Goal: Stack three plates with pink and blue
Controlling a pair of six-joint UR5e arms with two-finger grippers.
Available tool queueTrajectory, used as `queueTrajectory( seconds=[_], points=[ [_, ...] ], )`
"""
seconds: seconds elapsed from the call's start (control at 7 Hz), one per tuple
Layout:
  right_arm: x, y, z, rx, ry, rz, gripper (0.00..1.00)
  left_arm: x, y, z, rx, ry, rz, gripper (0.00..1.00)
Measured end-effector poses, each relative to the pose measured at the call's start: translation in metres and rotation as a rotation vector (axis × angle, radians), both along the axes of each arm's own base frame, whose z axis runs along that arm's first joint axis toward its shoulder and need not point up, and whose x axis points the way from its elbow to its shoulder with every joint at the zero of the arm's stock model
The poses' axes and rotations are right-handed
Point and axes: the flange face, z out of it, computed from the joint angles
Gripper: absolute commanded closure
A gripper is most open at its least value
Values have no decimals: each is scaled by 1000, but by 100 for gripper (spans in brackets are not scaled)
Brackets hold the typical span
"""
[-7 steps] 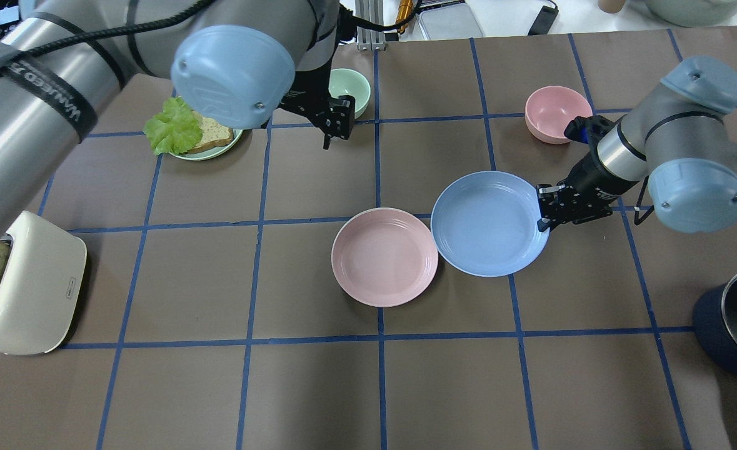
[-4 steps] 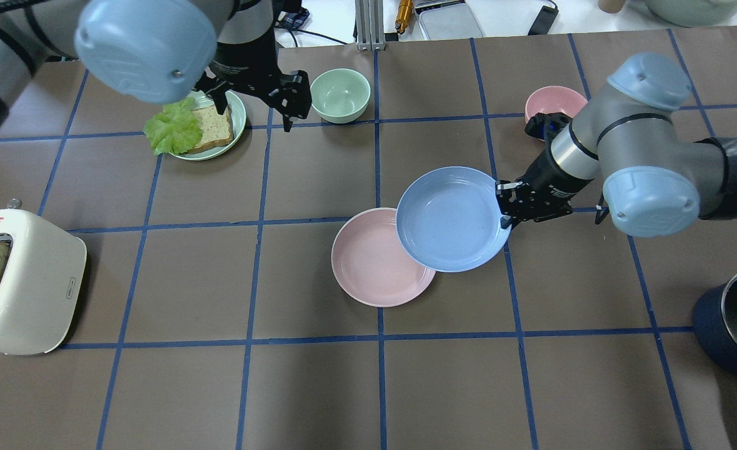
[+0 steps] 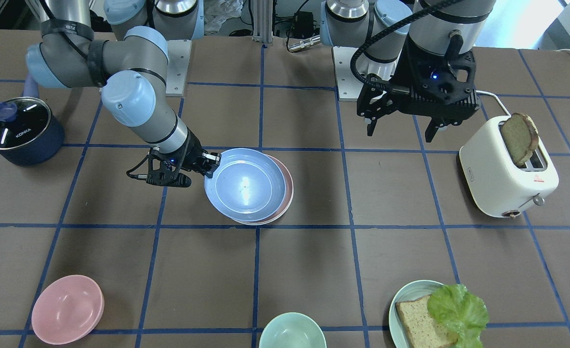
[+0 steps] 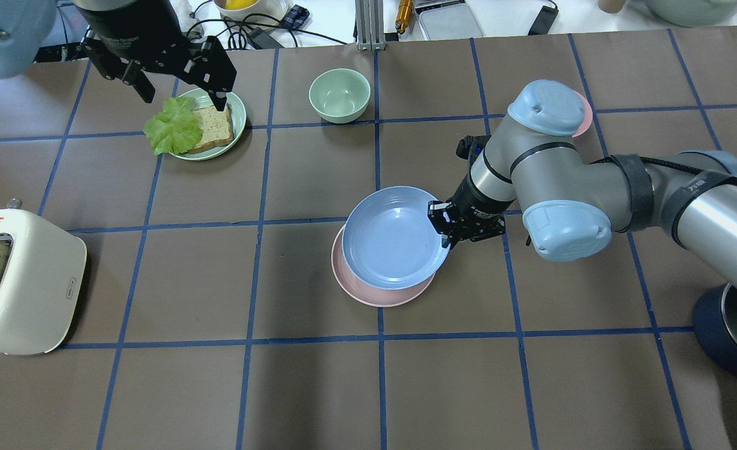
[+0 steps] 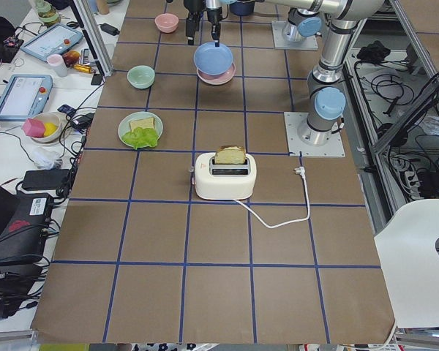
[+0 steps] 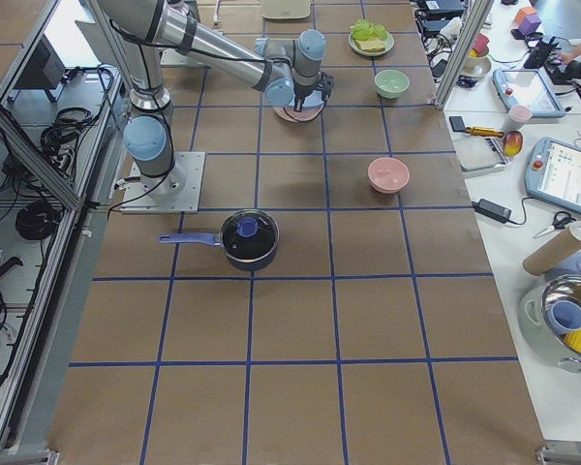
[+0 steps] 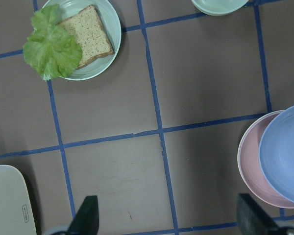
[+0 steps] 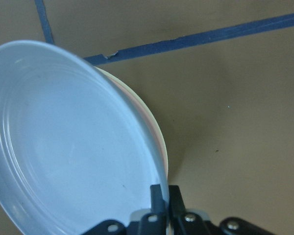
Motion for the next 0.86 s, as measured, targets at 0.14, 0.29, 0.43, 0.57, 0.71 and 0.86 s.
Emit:
queueTrajectory(
  seconds=[0.14, 0.29, 0.43, 0.57, 0.71, 0.86],
  points=[
    [6, 1, -2, 1, 0, 6, 83, 7, 3, -2, 9, 11, -24, 0],
    [9, 0, -7, 3, -1, 4, 75, 10, 9, -4, 16, 14, -39, 0],
    [11, -2, -11, 7, -4, -2, 58, 11, 17, -8, 25, 17, -46, 0],
    [13, -4, -12, 1, -9, -7, 38, 12, 27, -13, 31, 17, -48, 0],
    [13, -8, -10, -23, -15, -12, 19, 15, 34, -14, 32, 17, -45, 0],
    [11, -14, -5, -55, -18, -15, 2, 18, 37, -14, 31, 17, -41, 0]
  ],
)
